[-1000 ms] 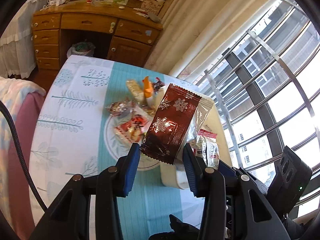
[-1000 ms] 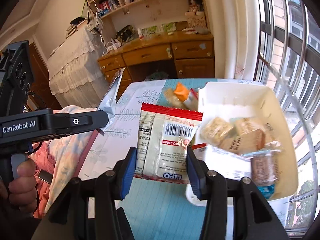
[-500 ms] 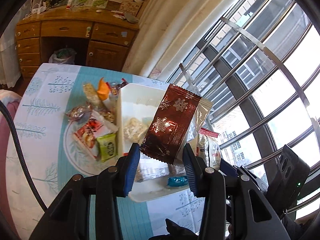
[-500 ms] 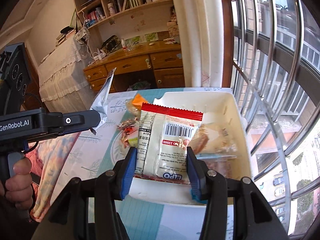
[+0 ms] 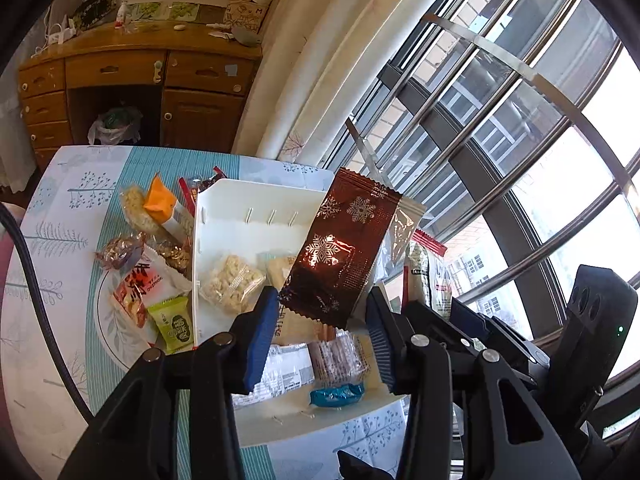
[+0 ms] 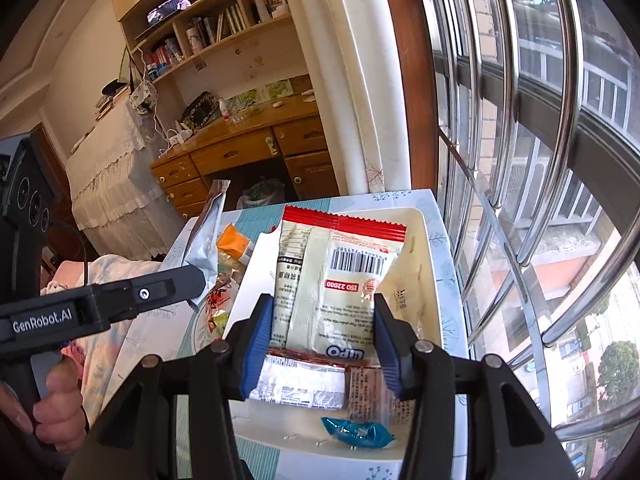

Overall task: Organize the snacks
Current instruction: 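Carry both packs over the white tray and open both tools to release them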

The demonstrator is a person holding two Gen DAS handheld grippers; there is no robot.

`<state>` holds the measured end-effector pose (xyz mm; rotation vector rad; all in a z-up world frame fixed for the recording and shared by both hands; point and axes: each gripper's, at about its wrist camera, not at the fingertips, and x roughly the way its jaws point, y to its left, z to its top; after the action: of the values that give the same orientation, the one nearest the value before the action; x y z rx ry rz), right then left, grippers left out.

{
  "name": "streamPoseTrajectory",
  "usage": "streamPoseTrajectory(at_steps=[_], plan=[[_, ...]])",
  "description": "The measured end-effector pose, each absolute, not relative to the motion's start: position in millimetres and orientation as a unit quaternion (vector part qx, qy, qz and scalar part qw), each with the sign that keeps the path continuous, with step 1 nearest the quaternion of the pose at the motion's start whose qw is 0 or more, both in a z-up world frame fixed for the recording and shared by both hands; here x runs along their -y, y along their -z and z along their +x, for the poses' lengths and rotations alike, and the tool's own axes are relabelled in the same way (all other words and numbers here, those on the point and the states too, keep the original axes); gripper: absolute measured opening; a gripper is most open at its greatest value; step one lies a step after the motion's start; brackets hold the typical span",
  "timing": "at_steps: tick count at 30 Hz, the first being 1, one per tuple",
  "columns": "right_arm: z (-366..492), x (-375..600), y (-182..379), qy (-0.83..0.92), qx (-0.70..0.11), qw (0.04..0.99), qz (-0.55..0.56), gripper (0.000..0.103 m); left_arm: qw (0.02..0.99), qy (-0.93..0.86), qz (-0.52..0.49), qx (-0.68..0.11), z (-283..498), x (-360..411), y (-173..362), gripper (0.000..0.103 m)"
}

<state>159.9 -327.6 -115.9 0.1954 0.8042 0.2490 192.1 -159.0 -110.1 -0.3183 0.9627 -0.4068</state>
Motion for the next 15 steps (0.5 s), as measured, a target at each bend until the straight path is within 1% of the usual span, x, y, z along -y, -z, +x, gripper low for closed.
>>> streamPoseTrajectory(at_steps=[2,4,5,6,7,8,9,12,15], plan=[[166.0,331.8,116.6,-0.125,-0.394,0.904,0.108,0.049,0.858,0.187,-0.151,-0.454,196.2,162.3,108.6,0.044],[170.6,336.2,118.6,-0.126,-0.397,0.901,0.121,0.050,0.858,0.185,-0.149,-0.455,198.7,163.4,108.6,0.048],[173.7,338.7,120.2,-0.125,-0.400,0.899,0.130,0.050,0.858,0.183,-0.149,-0.456,199.8,163.6,108.8,0.055],[175.5,340.6,122.4,-0.123,-0.404,0.896,0.135,0.052,0.859,0.177,-0.148,-0.456,200.9,163.3,108.9,0.064],[176.0,341.9,125.6,-0.122,-0.410,0.893,0.140,0.053,0.861,0.172,-0.147,-0.456,201.6,162.0,108.5,0.068],[177.2,342.5,127.3,-0.121,-0.414,0.891,0.144,0.058,0.863,0.165,-0.146,-0.455,201.7,160.5,108.2,0.072],[178.1,343.3,128.6,-0.120,-0.416,0.889,0.147,0.066,0.863,0.160,-0.146,-0.456,201.6,158.9,108.1,0.073],[179.5,345.4,129.5,-0.117,-0.415,0.888,0.159,0.079,0.862,0.145,-0.150,-0.462,201.8,150.4,108.8,0.074],[179.6,343.8,130.9,-0.113,-0.419,0.885,0.168,0.079,0.858,0.127,-0.160,-0.471,201.0,138.1,111.1,0.077]])
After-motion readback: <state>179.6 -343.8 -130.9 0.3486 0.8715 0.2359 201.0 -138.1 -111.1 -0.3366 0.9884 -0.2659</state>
